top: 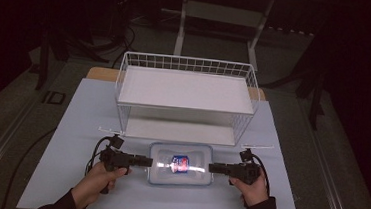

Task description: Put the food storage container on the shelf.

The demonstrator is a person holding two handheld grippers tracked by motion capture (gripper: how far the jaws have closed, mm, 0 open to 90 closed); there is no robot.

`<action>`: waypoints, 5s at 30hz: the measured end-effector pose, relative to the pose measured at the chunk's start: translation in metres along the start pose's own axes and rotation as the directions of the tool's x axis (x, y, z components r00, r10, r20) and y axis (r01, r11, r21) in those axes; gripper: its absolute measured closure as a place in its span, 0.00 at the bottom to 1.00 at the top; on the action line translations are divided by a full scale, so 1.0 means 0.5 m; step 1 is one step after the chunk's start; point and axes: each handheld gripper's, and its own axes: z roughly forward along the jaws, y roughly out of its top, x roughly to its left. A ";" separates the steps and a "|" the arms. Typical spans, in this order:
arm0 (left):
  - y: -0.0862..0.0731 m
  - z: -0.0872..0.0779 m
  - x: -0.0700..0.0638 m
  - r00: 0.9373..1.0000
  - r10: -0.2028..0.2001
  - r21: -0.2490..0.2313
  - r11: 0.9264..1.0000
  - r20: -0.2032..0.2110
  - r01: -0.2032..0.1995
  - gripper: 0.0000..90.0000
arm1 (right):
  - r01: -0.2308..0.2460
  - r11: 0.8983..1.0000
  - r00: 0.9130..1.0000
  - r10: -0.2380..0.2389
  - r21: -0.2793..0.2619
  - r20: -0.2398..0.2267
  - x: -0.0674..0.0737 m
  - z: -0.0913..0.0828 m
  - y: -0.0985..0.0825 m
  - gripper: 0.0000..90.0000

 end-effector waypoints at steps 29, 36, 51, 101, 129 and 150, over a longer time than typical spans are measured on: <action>0.046 -0.024 -0.058 0.992 0.084 -0.090 0.992 -0.093 -0.093 0.63 | 0.026 0.998 0.999 -0.025 -0.056 0.020 0.033 -0.004 0.035 0.57; 0.076 -0.032 -0.072 0.986 0.110 -0.135 0.983 -0.125 -0.126 0.62 | 0.047 0.995 0.999 -0.044 -0.092 0.032 0.044 -0.013 0.075 0.57; 0.107 0.008 -0.024 0.981 0.092 -0.172 0.978 -0.171 -0.121 0.60 | 0.054 0.990 0.998 -0.047 -0.131 0.050 -0.007 0.009 0.115 0.57; 0.134 0.091 0.018 0.892 0.181 -0.303 0.896 -0.414 -0.323 0.45 | 0.168 0.959 0.950 -0.096 -0.226 0.296 -0.045 0.057 0.145 0.43; 0.031 0.023 -0.070 0.914 0.319 -0.237 0.895 -0.251 -0.378 0.00 | 0.281 0.947 0.950 -0.250 -0.156 0.189 0.083 0.072 0.046 0.94; -0.026 0.035 -0.072 0.888 0.367 -0.228 0.873 -0.276 -0.431 0.00 | 0.295 0.951 0.928 -0.262 -0.094 0.263 0.076 0.186 0.070 1.00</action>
